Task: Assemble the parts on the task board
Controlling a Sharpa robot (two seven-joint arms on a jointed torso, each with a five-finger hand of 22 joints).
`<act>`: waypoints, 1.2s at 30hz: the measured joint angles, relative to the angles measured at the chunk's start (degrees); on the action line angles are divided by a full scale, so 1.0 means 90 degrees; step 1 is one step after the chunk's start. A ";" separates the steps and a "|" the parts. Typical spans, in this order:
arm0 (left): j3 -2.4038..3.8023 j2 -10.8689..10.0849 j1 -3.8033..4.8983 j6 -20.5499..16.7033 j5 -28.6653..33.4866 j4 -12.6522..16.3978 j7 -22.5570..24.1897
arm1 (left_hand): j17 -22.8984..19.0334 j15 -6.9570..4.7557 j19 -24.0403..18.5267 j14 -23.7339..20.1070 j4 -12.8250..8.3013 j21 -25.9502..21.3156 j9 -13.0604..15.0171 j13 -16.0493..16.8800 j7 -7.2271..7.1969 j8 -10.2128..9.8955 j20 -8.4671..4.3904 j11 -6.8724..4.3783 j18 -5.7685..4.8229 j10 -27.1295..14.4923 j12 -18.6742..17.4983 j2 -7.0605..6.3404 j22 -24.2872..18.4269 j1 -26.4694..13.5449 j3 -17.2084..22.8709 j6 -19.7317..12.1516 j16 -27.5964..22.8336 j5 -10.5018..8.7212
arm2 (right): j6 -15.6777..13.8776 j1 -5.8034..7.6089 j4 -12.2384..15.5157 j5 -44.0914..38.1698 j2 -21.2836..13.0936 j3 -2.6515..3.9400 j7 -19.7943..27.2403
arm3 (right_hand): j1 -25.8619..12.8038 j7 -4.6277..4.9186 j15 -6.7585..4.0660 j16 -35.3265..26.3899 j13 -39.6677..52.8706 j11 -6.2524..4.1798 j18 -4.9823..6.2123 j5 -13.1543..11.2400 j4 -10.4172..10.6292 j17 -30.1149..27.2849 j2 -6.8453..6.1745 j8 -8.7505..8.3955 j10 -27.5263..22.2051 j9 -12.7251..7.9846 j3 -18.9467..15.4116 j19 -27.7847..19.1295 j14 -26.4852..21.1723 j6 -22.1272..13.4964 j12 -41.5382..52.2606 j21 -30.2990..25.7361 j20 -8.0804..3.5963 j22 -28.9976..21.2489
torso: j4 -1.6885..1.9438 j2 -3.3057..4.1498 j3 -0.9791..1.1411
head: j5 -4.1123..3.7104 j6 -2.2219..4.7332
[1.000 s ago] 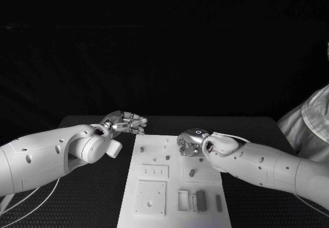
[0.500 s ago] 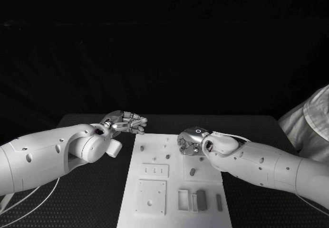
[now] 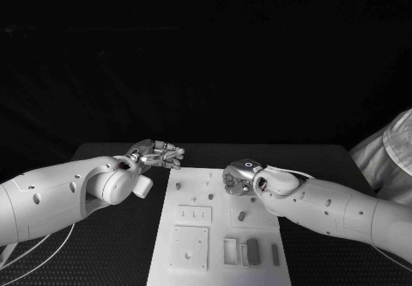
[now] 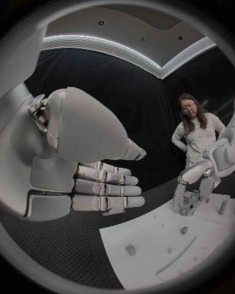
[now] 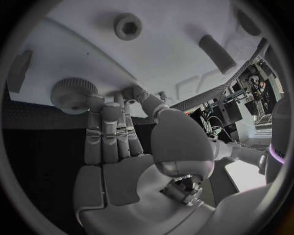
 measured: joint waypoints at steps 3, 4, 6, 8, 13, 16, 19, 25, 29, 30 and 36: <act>0.0000 0.0000 0.0000 0.0000 0.0001 -0.0001 -0.0001 | -0.0005 0.0000 0.0000 0.0000 0.0000 0.0000 0.0000 0.0000 0.0000 0.0000 0.0000 0.0000 -0.0003 0.0000 0.0000 0.0000 0.0000 0.0000 0.0000 0.0000 0.0000 0.0000 | -0.0036 -0.0004 0.0007 -0.0026 -0.0001 -0.0002 -0.0004 | 0.0000 -0.0024 -0.0004 0.0061 0.0032 -0.0030 -0.0087 -0.0021 0.0009 0.0028 0.0000 0.0003 0.0080 -0.0017 0.0162 0.0014 -0.0005 0.0265 0.0054 0.0097 -0.0013 0.0000 | 0.0000 0.0007 -0.0002 | 0.0000 -0.0001; 0.0000 -0.0001 0.0000 0.0000 0.0001 -0.0001 -0.0002 | -0.0005 0.0000 0.0000 0.0000 0.0000 0.0000 0.0000 0.0000 0.0000 0.0000 0.0000 0.0000 -0.0004 0.0000 0.0000 0.0000 0.0000 0.0000 0.0000 0.0000 0.0000 0.0000 | -0.0053 -0.0005 0.0009 -0.0036 -0.0001 -0.0002 -0.0004 | 0.0000 -0.0018 -0.0013 0.0072 0.0034 -0.0032 -0.0089 -0.0021 0.0014 0.0028 0.0000 0.0004 0.0102 -0.0016 0.0193 0.0019 -0.0014 0.0283 0.0056 0.0111 -0.0019 0.0000 | -0.0001 0.0009 -0.0003 | 0.0000 -0.0001; 0.0000 -0.0003 0.0000 0.0000 0.0002 0.0000 -0.0002 | -0.0005 0.0000 0.0000 0.0000 0.0000 0.0000 0.0000 0.0000 0.0000 0.0000 0.0000 0.0000 -0.0007 0.0000 0.0000 0.0000 0.0000 0.0000 0.0000 0.0000 0.0000 0.0000 | -0.0080 -0.0008 0.0015 -0.0047 -0.0003 -0.0004 -0.0007 | 0.0001 -0.0012 -0.0019 0.0072 0.0036 -0.0033 -0.0090 -0.0020 0.0029 0.0028 -0.0001 0.0020 0.0129 -0.0015 0.0223 0.0020 -0.0009 0.0299 0.0061 0.0137 -0.0020 0.0000 | -0.0002 0.0013 -0.0004 | 0.0000 -0.0001; 0.0000 -0.0003 0.0000 0.0000 0.0002 0.0001 -0.0002 | -0.0005 0.0000 0.0000 0.0000 0.0000 0.0000 0.0003 -0.0001 0.0000 0.0000 0.0000 0.0000 -0.0009 0.0000 0.0000 0.0000 0.0001 0.0000 0.0000 0.0000 0.0000 0.0000 | -0.0121 -0.0012 0.0023 -0.0055 -0.0006 -0.0006 -0.0019 | 0.0001 -0.0015 -0.0036 0.0098 0.0039 -0.0033 -0.0094 -0.0014 0.0040 0.0028 -0.0001 0.0038 0.0145 -0.0014 0.0235 0.0021 0.0008 0.0301 0.0062 0.0156 -0.0021 0.0000 | -0.0004 0.0018 -0.0004 | 0.0000 0.0006; 0.0000 -0.0004 0.0000 0.0000 0.0003 0.0003 -0.0004 | -0.0005 0.0000 0.0000 0.0000 0.0000 0.0000 0.0005 0.0005 0.0000 0.0000 0.0000 0.0000 -0.0017 0.0000 0.0000 0.0000 0.0001 0.0000 0.0000 0.0000 0.0000 0.0000 | -0.0217 -0.0019 0.0037 -0.0071 -0.0008 -0.0010 -0.0083 | 0.0001 -0.0044 -0.0036 0.0129 0.0046 -0.0032 -0.0097 -0.0010 0.0060 0.0033 -0.0001 0.0040 0.0147 -0.0008 0.0255 0.0024 0.0008 0.0347 0.0060 0.0195 -0.0021 0.0000 | -0.0004 0.0027 -0.0004 | -0.0006 0.0026; 0.0000 -0.0005 0.0000 0.0000 0.0004 0.0004 -0.0005 | -0.0004 0.0000 0.0000 0.0000 0.0000 0.0000 0.0005 0.0005 0.0000 0.0000 0.0000 0.0000 -0.0024 0.0000 0.0000 0.0000 0.0001 0.0000 0.0000 0.0000 0.0000 0.0000 | -0.0276 -0.0024 0.0042 -0.0080 -0.0004 -0.0012 -0.0136 | 0.0001 -0.0038 -0.0040 0.0133 0.0046 -0.0036 -0.0098 -0.0008 0.0065 0.0033 -0.0001 0.0039 0.0172 -0.0008 0.0259 0.0047 0.0012 0.0369 0.0028 0.0221 -0.0024 0.0000 | -0.0004 0.0031 -0.0004 | -0.0007 0.0045; 0.0000 -0.0006 0.0000 -0.0001 0.0004 0.0004 -0.0005 | -0.0004 0.0000 0.0000 0.0000 0.0000 0.0000 0.0010 0.0005 0.0000 0.0000 0.0000 0.0000 -0.0046 0.0000 0.0000 0.0000 0.0001 0.0000 0.0000 0.0000 0.0000 0.0000 | -0.0348 -0.0029 0.0056 -0.0091 -0.0006 -0.0016 -0.0201 | 0.0001 -0.0038 -0.0040 0.0133 0.0047 -0.0041 -0.0099 -0.0005 0.0077 0.0032 -0.0001 0.0039 0.0178 -0.0008 0.0271 0.0053 0.0012 0.0369 0.0024 0.0221 -0.0029 0.0000 | -0.0004 0.0035 -0.0004 | -0.0009 0.0065; 0.0000 -0.0006 0.0000 -0.0005 0.0005 0.0001 -0.0005 | -0.0004 0.0000 0.0000 0.0000 0.0000 0.0000 0.0011 0.0004 0.0000 0.0000 0.0000 0.0000 -0.0049 0.0000 0.0000 0.0000 0.0002 0.0000 0.0000 0.0000 0.0000 0.0000 | -0.0512 0.0001 0.0017 -0.0153 0.0018 -0.0030 -0.0384 | 0.0001 -0.0070 -0.0063 0.0172 0.0047 -0.0030 -0.0102 0.0002 0.0078 0.0040 -0.0002 0.0035 0.0192 -0.0008 0.0272 0.0057 0.0035 0.0402 0.0003 0.0259 -0.0028 0.0000 | -0.0004 0.0042 -0.0008 | -0.0006 0.0114; 0.0000 0.0001 0.0000 -0.0006 0.0005 0.0000 -0.0005 | -0.0004 0.0000 0.0000 0.0000 0.0000 0.0000 0.0013 0.0010 0.0000 0.0000 0.0000 0.0000 0.0006 0.0000 0.0000 0.0000 0.0002 0.0000 0.0000 0.0000 0.0000 0.0000 | -0.0604 0.0057 -0.0045 -0.0200 0.0113 -0.0029 -0.0508 | 0.0001 -0.0070 -0.0063 0.0197 0.0046 -0.0030 -0.0104 0.0002 0.0080 0.0040 -0.0003 0.0054 0.0192 -0.0008 0.0275 0.0042 0.0035 0.0402 -0.0002 0.0285 -0.0044 0.0000 | -0.0001 0.0046 -0.0012 | -0.0013 0.0147; 0.0000 0.0006 0.0000 -0.0006 0.0005 -0.0002 -0.0005 | -0.0004 0.0000 0.0000 0.0000 0.0000 0.0000 0.0018 0.0010 0.0000 0.0000 0.0000 0.0000 0.0009 0.0000 0.0000 0.0000 0.0002 0.0000 0.0000 0.0000 0.0000 0.0000 | -0.0620 0.0070 -0.0069 -0.0209 0.0148 -0.0028 -0.0530 | 0.0001 -0.0070 -0.0063 0.0197 0.0046 -0.0029 -0.0104 0.0002 0.0040 0.0040 -0.0003 0.0058 0.0192 -0.0008 0.0344 0.0042 0.0035 0.0402 -0.0013 0.0285 -0.0044 0.0000 | 0.0000 0.0048 -0.0013 | -0.0013 0.0154; 0.0001 0.0032 0.0000 -0.0011 0.0005 -0.0021 -0.0005 | -0.0003 0.0000 0.0000 0.0000 0.0000 0.0000 0.0018 0.0009 0.0000 0.0000 0.0000 0.0000 0.0019 0.0000 0.0000 0.0000 0.0002 0.0001 0.0000 0.0000 0.0000 0.0000 | -0.0677 0.0144 -0.0202 -0.0261 0.0376 -0.0027 -0.0638 | -0.0008 -0.0055 -0.0063 0.0197 0.0046 -0.0029 -0.0107 0.0002 0.0007 0.0046 -0.0012 0.0060 0.0192 -0.0008 0.0394 0.0042 0.0035 0.0418 -0.0046 0.0308 -0.0044 0.0000 | 0.0018 0.0060 -0.0016 | 0.0011 0.0199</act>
